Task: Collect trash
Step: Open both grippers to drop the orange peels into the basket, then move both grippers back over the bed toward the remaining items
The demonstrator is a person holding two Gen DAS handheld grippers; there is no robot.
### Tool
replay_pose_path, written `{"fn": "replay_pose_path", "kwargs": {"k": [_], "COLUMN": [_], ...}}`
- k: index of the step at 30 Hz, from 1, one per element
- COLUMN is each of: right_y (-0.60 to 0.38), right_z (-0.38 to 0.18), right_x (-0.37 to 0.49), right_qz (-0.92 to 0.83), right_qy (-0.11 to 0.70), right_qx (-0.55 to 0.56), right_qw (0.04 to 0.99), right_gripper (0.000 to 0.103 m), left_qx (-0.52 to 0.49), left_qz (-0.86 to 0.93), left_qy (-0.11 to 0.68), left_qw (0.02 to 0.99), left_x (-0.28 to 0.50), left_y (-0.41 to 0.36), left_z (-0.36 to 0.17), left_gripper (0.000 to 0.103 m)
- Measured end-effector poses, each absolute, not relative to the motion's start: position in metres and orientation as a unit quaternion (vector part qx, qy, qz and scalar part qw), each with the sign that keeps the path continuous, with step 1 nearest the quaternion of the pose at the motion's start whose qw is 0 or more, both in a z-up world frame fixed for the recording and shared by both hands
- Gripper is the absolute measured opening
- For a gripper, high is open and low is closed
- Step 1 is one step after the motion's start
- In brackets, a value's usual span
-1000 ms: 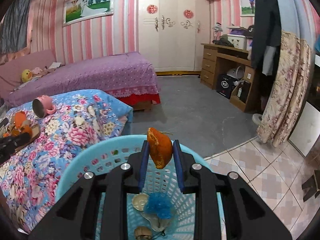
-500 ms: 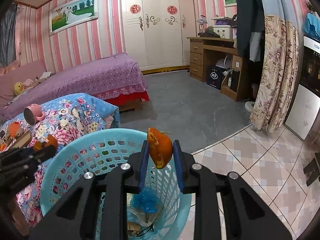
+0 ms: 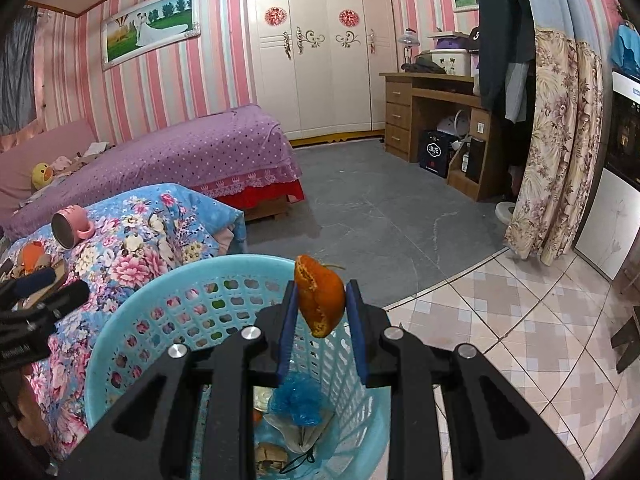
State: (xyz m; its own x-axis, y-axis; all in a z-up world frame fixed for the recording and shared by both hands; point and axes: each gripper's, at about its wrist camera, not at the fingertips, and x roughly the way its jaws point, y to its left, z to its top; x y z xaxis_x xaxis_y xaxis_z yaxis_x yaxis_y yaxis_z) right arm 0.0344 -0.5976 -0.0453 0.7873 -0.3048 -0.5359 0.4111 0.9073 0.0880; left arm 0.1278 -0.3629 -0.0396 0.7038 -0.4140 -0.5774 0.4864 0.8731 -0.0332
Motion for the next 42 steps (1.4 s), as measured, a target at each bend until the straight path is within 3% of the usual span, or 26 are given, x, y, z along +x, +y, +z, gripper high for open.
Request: {"fn": "replay_pose_path", "kwargs": {"k": [14, 16, 18, 22, 24, 30, 42], "right_y": [-0.586, -0.586, -0.586, -0.583, -0.582, -0.571, -0.529], "right_z": [-0.041, -0.039, -0.037, -0.033, -0.031, -0.024, -0.012], "right_x": [0.041, 0.039, 0.038, 0.034, 0.034, 0.035, 0.054], "right_qz": [-0.201, -0.207, -0.216, -0.233, -0.240, -0.275, -0.258], "right_qy": [0.259, 0.253, 0.246, 0.231, 0.227, 0.215, 0.211], "right_qx": [0.097, 0.103, 0.103, 0.105, 0.106, 0.100, 0.093], "right_qw": [0.940, 0.940, 0.939, 0.939, 0.938, 0.932, 0.938], "right_gripper": [0.028, 0.036, 0.055, 0.070, 0.086, 0.097, 0.098], "left_qx": [0.050, 0.050, 0.051, 0.057, 0.057, 0.057, 0.049], "left_qz": [-0.204, -0.202, -0.200, -0.194, -0.190, -0.185, -0.153], "left_qy": [0.286, 0.284, 0.280, 0.270, 0.267, 0.266, 0.260], "left_qw": [0.935, 0.936, 0.938, 0.941, 0.943, 0.945, 0.952], "left_x": [0.139, 0.139, 0.138, 0.135, 0.134, 0.133, 0.140], "left_y": [-0.325, -0.321, -0.317, -0.306, -0.300, -0.279, -0.218], "left_z": [-0.028, -0.026, -0.023, -0.018, -0.016, -0.012, -0.007], "left_gripper": [0.097, 0.097, 0.097, 0.097, 0.097, 0.097, 0.097]}}
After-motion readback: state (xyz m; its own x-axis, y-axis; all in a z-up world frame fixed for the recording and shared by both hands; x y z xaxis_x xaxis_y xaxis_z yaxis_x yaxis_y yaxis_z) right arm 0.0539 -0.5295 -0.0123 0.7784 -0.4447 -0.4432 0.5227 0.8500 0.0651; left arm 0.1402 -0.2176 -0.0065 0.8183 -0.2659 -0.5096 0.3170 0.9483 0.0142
